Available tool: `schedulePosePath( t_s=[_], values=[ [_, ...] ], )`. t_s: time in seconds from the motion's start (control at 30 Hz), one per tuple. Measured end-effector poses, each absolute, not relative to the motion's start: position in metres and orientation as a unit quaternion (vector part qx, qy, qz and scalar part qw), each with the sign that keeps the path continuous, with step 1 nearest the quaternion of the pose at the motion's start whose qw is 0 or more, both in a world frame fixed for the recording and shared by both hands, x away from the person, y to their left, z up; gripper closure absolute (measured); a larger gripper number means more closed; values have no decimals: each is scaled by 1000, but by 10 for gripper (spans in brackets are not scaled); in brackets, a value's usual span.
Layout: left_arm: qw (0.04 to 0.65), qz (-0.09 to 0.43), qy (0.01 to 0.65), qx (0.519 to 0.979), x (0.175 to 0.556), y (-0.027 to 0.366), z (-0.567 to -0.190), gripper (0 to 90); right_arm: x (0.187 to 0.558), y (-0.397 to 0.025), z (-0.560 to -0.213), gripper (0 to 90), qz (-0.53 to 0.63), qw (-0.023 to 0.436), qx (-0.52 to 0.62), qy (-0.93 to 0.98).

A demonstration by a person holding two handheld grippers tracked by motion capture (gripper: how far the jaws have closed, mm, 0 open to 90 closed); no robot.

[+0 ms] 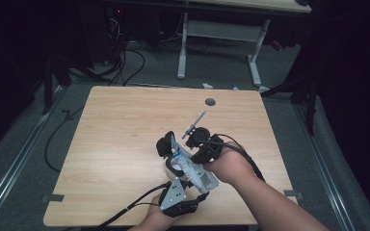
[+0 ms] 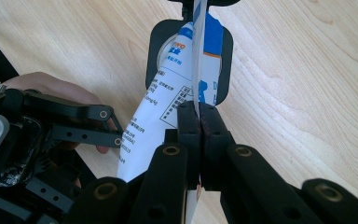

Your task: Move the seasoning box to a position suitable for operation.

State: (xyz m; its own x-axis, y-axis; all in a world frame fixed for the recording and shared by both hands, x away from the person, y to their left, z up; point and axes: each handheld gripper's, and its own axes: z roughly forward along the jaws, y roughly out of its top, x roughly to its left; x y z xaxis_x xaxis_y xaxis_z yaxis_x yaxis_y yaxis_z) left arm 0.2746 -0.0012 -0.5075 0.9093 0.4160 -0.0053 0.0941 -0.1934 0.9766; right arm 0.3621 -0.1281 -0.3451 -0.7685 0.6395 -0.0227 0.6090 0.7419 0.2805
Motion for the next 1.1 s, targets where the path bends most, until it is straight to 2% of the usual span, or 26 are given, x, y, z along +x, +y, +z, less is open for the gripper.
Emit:
schedulePosePath(
  t_s=[1.1],
  values=[
    [577,112,199,784,282,4,-523,513,360,-133,-351,896,125,55,336,932]
  ],
)
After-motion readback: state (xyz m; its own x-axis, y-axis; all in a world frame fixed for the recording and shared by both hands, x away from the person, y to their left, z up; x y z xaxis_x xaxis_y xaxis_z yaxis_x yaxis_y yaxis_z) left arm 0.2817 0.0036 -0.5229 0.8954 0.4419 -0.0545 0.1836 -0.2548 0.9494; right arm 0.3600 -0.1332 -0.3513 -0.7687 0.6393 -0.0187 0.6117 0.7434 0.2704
